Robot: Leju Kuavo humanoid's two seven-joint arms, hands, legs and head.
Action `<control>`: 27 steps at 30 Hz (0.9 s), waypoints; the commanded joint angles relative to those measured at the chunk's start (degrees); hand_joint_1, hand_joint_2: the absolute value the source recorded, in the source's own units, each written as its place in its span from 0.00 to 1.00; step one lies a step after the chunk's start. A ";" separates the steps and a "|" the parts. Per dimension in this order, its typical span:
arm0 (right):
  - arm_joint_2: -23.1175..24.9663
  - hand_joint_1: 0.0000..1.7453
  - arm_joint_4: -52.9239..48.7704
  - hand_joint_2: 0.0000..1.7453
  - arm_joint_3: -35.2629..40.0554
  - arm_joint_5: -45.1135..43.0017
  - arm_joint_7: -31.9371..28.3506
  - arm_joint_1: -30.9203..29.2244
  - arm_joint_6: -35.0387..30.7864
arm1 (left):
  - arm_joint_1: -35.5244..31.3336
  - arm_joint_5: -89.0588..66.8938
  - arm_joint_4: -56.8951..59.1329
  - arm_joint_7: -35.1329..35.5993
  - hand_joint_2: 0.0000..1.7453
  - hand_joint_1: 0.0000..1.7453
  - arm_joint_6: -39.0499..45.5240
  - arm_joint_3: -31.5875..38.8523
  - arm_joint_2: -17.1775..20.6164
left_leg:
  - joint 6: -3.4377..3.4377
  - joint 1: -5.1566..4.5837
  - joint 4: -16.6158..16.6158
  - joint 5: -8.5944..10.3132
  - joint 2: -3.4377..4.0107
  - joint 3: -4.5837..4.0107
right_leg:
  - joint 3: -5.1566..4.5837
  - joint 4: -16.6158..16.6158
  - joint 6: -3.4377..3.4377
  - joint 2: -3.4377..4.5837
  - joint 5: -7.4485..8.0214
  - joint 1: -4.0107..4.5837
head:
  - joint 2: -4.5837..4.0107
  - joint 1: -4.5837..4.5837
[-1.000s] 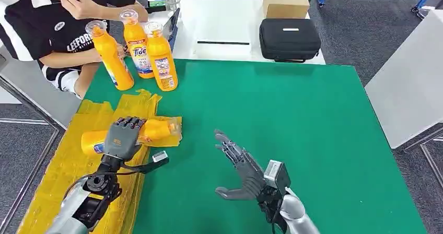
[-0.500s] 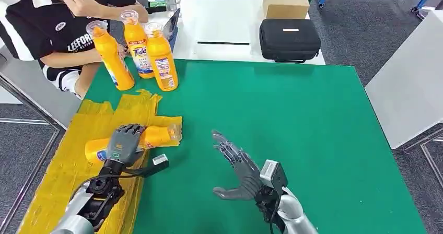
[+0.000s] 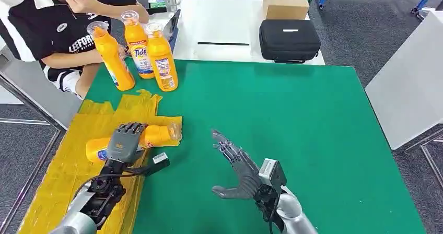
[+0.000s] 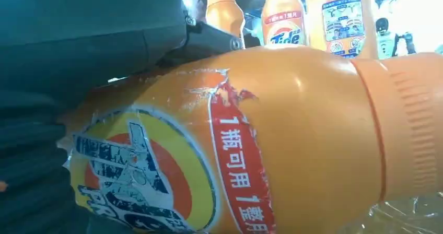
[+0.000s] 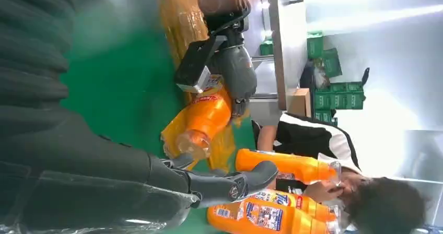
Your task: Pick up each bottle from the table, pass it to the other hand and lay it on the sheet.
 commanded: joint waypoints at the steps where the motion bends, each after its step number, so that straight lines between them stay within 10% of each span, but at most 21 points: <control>1: -0.37 0.00 3.45 1.00 -0.97 0.16 0.27 -1.91 -0.53 | -5.14 2.89 15.91 -3.13 1.00 0.00 -0.61 3.71 -2.77 | -0.13 0.01 -0.07 -0.09 -0.01 0.35 | 0.37 -0.08 0.00 -0.12 -0.10 0.01 | 0.00 0.00; 12: 0.14 0.00 5.99 1.00 -1.60 0.46 -0.25 -3.53 0.37 | -9.60 9.10 19.75 -9.06 1.00 0.00 -19.74 6.20 -3.77 | -0.15 -0.02 -0.10 0.01 -0.42 0.70 | 0.90 -0.09 -0.12 -0.47 -0.06 -0.01 | 0.00 -0.02; 13: 0.31 0.00 6.40 1.00 -1.82 0.58 -0.26 -3.81 0.59 | -10.02 8.88 19.56 -8.95 0.00 0.00 -22.44 5.67 -3.71 | -0.19 0.00 -0.08 0.00 -0.37 0.71 | 0.90 -0.09 -0.14 -0.44 -0.05 0.01 | 0.00 0.00; 27: 1.37 0.00 8.19 1.00 -3.88 2.43 0.15 -4.91 2.84 | -10.18 15.36 12.65 -13.19 0.00 0.00 -32.66 2.32 -4.45 | -0.24 -0.02 -0.16 0.28 -0.67 0.95 | 1.14 -0.13 -0.30 -0.78 0.06 -0.01 | 0.00 0.00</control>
